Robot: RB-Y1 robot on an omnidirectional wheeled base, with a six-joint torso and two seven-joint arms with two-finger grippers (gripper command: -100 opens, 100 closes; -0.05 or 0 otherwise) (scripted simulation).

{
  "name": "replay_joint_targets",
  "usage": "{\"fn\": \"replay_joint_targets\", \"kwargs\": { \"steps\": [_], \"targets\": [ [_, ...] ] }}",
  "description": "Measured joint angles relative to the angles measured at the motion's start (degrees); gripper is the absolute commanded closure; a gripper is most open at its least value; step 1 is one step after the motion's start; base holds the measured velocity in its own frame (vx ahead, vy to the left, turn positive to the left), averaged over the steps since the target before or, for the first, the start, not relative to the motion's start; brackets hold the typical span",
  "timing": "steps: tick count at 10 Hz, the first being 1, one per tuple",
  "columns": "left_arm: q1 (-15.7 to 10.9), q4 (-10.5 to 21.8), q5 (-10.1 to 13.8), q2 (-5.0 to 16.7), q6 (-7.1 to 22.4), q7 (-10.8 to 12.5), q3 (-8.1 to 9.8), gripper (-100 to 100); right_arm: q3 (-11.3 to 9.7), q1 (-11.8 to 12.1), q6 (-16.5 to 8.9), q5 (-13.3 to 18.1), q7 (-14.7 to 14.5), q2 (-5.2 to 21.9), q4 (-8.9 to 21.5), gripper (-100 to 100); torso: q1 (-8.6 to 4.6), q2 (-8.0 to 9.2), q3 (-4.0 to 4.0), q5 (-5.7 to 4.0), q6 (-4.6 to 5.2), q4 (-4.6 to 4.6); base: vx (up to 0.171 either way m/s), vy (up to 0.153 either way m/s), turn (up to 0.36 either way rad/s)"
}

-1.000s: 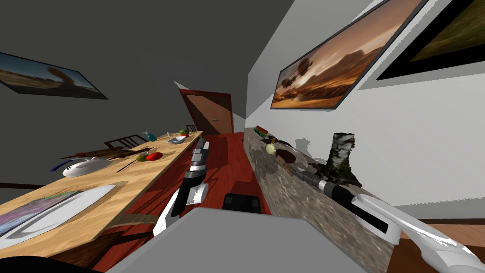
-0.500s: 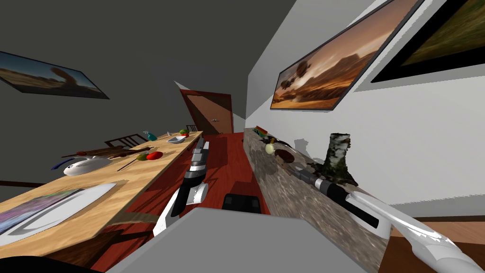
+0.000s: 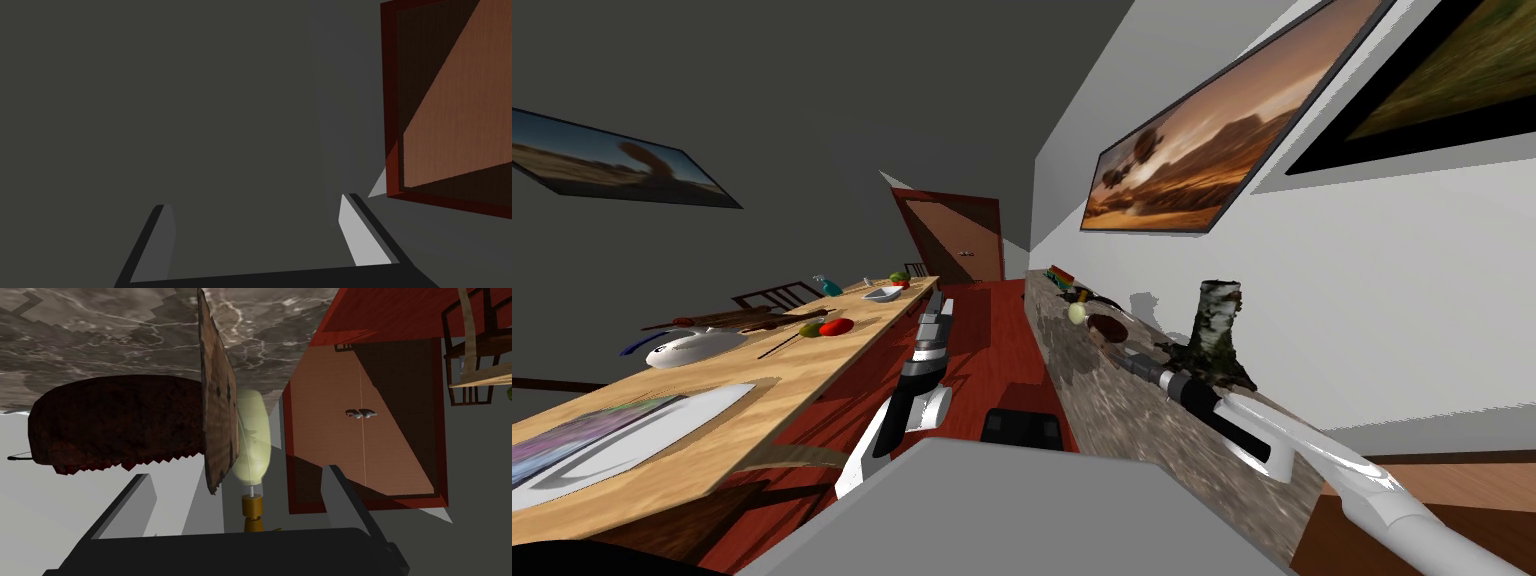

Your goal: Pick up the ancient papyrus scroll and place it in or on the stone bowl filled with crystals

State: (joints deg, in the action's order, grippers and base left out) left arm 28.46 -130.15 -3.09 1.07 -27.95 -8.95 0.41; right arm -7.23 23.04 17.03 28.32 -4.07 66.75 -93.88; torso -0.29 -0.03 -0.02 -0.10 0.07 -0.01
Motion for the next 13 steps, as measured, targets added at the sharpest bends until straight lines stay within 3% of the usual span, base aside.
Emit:
{"fn": "replay_joint_targets", "kwargs": {
  "steps": [4,5,9,10,11,13],
  "targets": [
    [0.0,0.0,0.0,0.0,0.0,0.0,0.0,0,-4.17,-2.24,-5.96,-0.22,0.45,0.53,-3.56,-100,0.06,-0.04,-0.02,0.01,0.01,-0.01,-0.003,-0.048,0.004],
    [0.0,0.0,0.0,0.0,0.0,0.0,0.0,0,-4.23,-2.27,-6.13,-0.23,0.47,0.54,-3.6,100,0.16,-0.05,-0.03,0.03,0.01,-0.01,0.0,0.0,0.0],
    [0.0,0.0,0.0,-0.01,0.0,0.0,-0.01,0,-4.2,-2.27,-6.13,-0.26,0.51,0.53,-3.59,100,0.27,-0.05,-0.03,0.06,-0.01,-0.02,0.0,0.0,0.0],
    [0.0,0.0,0.0,-0.01,0.0,0.0,-0.01,0,-4.2,-2.27,-6.12,-0.25,0.51,0.54,-3.6,0,0.27,-0.05,-0.03,0.06,0.0,-0.02,0.0,0.0,0.0],
    [0.0,0.0,0.0,-0.01,0.0,0.0,-0.01,0,-4.2,-2.27,-6.12,-0.25,0.51,0.54,-3.6,100,0.27,-0.05,-0.04,0.06,0.0,-0.02,0.016,0.069,0.002],
    [0.0,0.0,0.0,-0.01,0.0,0.0,-0.01,0,-2.55,-1.63,-3.7,-0.07,0.28,0.22,-1.69,100,0.45,-0.14,-0.1,0.07,0.02,-0.07,0.01,0.069,-0.009]
  ]
}}
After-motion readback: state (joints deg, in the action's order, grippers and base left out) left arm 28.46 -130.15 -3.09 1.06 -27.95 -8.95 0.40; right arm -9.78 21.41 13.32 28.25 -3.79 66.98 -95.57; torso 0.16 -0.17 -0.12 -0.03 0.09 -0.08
